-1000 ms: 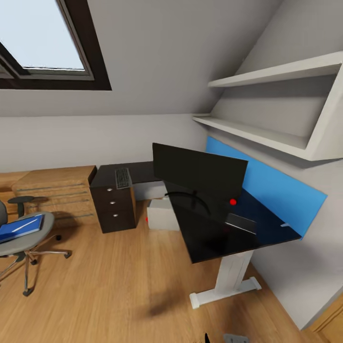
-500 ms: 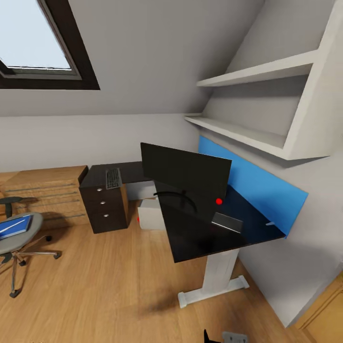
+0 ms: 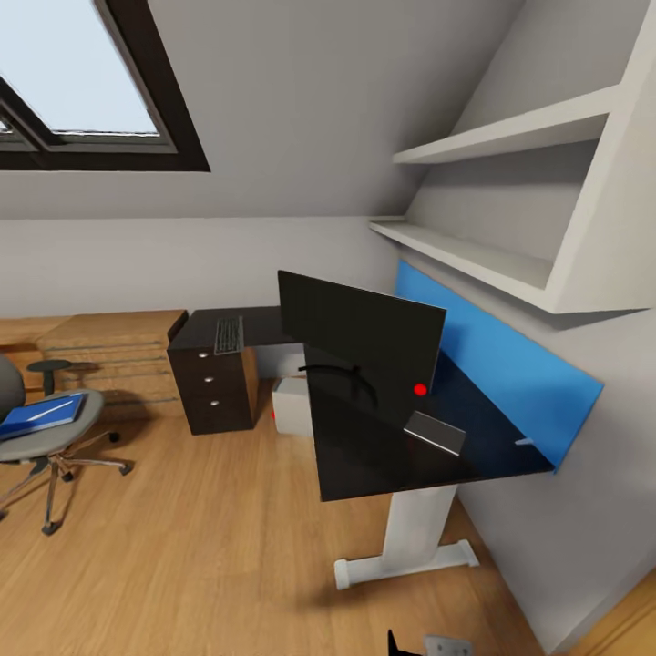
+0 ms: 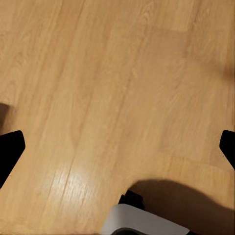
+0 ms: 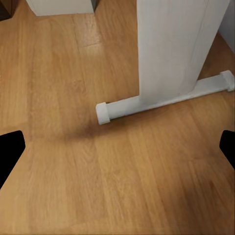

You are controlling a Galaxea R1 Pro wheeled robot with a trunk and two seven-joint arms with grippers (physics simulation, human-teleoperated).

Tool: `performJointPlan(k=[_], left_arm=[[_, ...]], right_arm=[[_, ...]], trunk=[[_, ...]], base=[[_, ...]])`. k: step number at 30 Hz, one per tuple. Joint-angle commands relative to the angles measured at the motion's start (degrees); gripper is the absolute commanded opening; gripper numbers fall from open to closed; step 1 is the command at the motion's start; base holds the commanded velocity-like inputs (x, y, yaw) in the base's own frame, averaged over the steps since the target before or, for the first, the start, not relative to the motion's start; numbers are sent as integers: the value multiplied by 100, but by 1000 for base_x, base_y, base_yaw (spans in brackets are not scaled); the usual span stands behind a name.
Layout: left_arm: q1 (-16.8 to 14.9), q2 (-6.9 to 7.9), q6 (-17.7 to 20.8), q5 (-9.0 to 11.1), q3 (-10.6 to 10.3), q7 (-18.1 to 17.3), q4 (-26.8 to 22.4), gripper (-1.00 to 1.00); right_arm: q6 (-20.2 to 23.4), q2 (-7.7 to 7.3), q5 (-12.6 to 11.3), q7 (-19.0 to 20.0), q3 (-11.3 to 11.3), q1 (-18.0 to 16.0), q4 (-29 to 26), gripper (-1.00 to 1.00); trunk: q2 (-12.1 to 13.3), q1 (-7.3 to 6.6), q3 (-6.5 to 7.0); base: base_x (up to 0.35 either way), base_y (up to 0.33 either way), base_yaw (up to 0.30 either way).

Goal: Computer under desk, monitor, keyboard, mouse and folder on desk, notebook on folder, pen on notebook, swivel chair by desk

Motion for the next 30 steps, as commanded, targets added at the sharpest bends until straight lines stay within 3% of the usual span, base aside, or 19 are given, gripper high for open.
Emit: performJointPlan(k=[1,9,13,17,20,23,27,28,30], left_arm=[[-4,-1,-25,50,-10,12,2,100],[-5,0,-129,55,-4,19,2,100],[-4,2,-362,55,-5,27,2,100],[-4,7,-469,55,-4,29,2,100],[-4,9,-491,55,-3,29,2,100],[-6,14,-500,55,-3,29,2,100],[-8,16,-505,55,-3,34,2,100],[-7,16,-505,55,-3,35,2,100],[-6,19,-506,55,-3,36,2,100]], right_arm=[[-12,0,-23,-32,49,-4,3,100],[-36,-40,-22,-30,32,-4,-31,100],[-388,-88,-40,-55,3,-4,-173,100],[-804,-368,-95,-112,-58,-4,-945,100],[-733,-560,-159,-308,-216,-6,-1718,100],[-269,-763,-181,-690,-398,-20,-2494,100],[774,-1019,-187,-1163,-504,-103,-3332,100],[1267,-1095,-188,-1307,-525,-217,-3585,100],[1771,-1147,-192,-1428,-543,-388,-3769,100]], trunk=[[-12,3,-14],[-12,3,-17],[-12,3,-17],[-12,3,-17],[-12,3,-17],[-12,3,-17],[-12,3,-17],[-12,3,-17],[-12,3,-17]], base=[[0,-184,63],[0,-32,11],[0,0,0],[0,0,0],[0,0,0],[0,0,0],[0,0,0],[0,0,0],[0,0,0]])
